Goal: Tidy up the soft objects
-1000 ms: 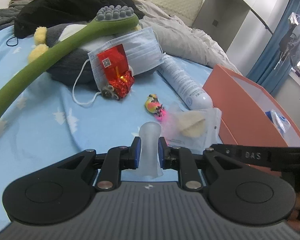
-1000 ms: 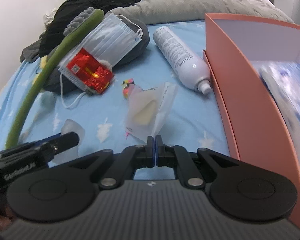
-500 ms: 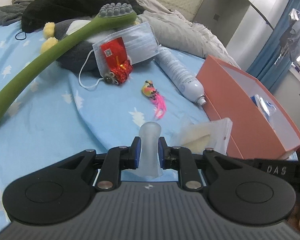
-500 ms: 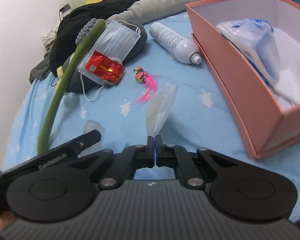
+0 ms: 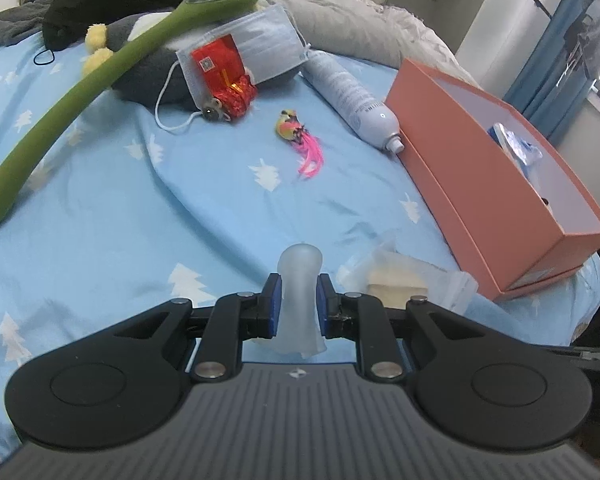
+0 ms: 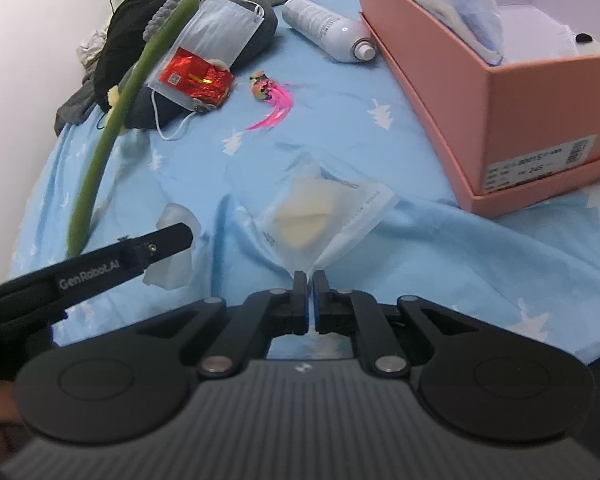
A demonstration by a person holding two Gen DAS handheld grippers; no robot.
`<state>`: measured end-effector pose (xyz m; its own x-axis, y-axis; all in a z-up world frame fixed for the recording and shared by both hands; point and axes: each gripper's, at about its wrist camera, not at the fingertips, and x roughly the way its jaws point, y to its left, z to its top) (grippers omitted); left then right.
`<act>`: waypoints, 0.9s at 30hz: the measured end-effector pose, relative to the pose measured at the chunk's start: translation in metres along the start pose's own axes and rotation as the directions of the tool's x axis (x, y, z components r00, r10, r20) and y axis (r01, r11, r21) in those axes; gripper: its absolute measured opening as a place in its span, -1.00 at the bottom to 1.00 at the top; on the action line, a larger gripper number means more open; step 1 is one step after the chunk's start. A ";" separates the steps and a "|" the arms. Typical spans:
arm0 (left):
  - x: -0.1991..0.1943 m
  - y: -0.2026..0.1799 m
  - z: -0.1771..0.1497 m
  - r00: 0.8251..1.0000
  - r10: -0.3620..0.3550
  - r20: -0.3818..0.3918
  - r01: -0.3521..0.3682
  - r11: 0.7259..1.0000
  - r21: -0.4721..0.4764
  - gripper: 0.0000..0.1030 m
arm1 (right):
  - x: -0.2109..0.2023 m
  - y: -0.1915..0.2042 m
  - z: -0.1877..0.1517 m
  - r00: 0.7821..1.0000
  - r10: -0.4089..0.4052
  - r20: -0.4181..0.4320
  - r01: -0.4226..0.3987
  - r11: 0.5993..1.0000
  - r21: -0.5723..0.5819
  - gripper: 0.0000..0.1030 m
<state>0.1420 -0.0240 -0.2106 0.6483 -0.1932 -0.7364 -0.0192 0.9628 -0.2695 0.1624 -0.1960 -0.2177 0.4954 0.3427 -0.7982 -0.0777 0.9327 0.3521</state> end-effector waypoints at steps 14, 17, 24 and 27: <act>0.001 -0.005 0.002 0.999 0.023 -0.027 -0.022 1.000 0.008 -0.57 | -0.019 0.003 0.007 0.994 -0.051 0.102 0.064 0.989 -0.130 0.30; 0.002 -0.004 0.002 0.999 0.029 -0.031 -0.028 1.000 0.005 -0.57 | -0.010 0.006 0.011 0.994 -0.038 0.101 0.055 0.984 -0.170 0.30; 0.004 0.000 0.002 0.999 0.037 -0.038 -0.038 0.999 -0.006 -0.57 | 0.021 0.018 0.019 0.994 -0.044 0.103 0.071 0.959 -0.274 0.30; 0.004 0.001 0.002 0.999 0.037 -0.037 -0.037 0.999 -0.007 -0.57 | 0.036 0.018 0.021 0.994 -0.055 0.094 0.081 0.951 -0.299 0.30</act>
<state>0.1457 -0.0238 -0.2127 0.6185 -0.1645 -0.7684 -0.0489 0.9679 -0.2465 0.1968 -0.1691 -0.2294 0.5777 0.2784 -0.7673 -0.2927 0.9482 0.1236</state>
